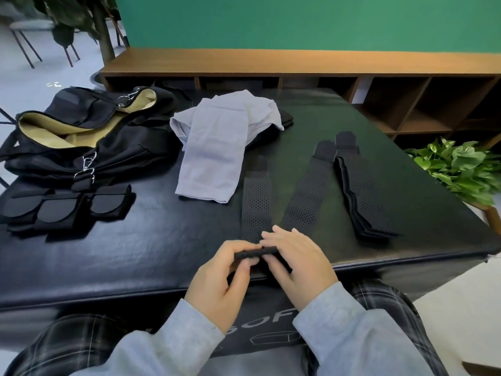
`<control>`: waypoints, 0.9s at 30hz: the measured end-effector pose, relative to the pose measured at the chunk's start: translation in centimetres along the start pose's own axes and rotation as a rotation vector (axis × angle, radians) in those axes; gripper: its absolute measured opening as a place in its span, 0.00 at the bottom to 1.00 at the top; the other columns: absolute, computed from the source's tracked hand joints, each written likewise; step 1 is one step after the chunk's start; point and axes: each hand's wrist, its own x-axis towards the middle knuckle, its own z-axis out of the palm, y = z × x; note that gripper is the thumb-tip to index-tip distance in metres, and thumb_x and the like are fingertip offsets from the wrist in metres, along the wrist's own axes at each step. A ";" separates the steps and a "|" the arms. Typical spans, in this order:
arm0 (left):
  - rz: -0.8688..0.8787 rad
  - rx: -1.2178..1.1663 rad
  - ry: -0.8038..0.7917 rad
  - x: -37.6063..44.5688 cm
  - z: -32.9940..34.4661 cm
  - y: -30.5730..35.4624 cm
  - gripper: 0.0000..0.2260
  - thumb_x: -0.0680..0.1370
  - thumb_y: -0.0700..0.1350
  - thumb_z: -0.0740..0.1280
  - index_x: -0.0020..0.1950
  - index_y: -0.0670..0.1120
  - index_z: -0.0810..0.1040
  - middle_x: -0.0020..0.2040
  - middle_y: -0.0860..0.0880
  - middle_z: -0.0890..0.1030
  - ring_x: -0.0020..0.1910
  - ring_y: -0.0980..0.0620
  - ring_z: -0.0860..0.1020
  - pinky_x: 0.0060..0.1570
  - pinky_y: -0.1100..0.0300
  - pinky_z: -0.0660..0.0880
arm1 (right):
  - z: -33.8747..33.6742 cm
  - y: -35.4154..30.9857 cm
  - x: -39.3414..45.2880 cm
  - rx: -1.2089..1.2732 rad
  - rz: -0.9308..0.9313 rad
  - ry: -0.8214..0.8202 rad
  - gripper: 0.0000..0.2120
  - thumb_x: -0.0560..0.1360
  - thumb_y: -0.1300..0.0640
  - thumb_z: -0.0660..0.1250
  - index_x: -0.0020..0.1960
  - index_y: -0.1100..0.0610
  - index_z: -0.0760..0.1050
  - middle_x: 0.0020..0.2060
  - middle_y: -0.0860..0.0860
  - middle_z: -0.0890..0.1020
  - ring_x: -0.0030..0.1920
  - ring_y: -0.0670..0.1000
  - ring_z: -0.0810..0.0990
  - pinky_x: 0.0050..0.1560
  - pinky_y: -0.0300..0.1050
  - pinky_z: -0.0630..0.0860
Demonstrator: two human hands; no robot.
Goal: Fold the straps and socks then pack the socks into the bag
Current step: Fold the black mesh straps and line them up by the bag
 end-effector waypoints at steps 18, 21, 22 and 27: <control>-0.247 1.243 -0.173 12.4 -4.6 -3.7 0.28 0.79 0.61 0.44 0.76 0.49 0.51 0.77 0.53 0.47 0.75 0.52 0.38 0.71 0.42 0.39 | 1.0 0.7 -0.2 -0.082 0.066 0.128 0.10 0.71 0.54 0.60 0.47 0.49 0.79 0.51 0.41 0.82 0.59 0.45 0.76 0.63 0.41 0.65; -0.350 1.169 -0.112 12.1 -4.7 -3.9 0.29 0.79 0.61 0.44 0.77 0.47 0.50 0.77 0.51 0.44 0.75 0.52 0.37 0.71 0.44 0.38 | 1.0 0.7 -0.2 -0.088 0.064 0.133 0.10 0.71 0.54 0.60 0.47 0.49 0.79 0.51 0.41 0.82 0.59 0.46 0.76 0.63 0.41 0.65; -0.313 1.141 -0.104 11.7 -4.6 -4.0 0.29 0.80 0.60 0.44 0.77 0.47 0.51 0.77 0.51 0.45 0.75 0.52 0.37 0.72 0.46 0.38 | 1.0 0.6 -0.3 -0.090 0.065 0.133 0.10 0.71 0.54 0.60 0.47 0.49 0.79 0.51 0.41 0.82 0.59 0.46 0.76 0.63 0.42 0.65; 0.144 0.627 -0.076 7.4 -3.3 -3.6 0.34 0.76 0.67 0.43 0.72 0.47 0.64 0.73 0.53 0.61 0.74 0.57 0.55 0.72 0.60 0.51 | 0.8 0.4 -0.1 -0.123 0.076 0.141 0.12 0.73 0.52 0.59 0.48 0.51 0.80 0.50 0.42 0.83 0.58 0.46 0.78 0.62 0.41 0.65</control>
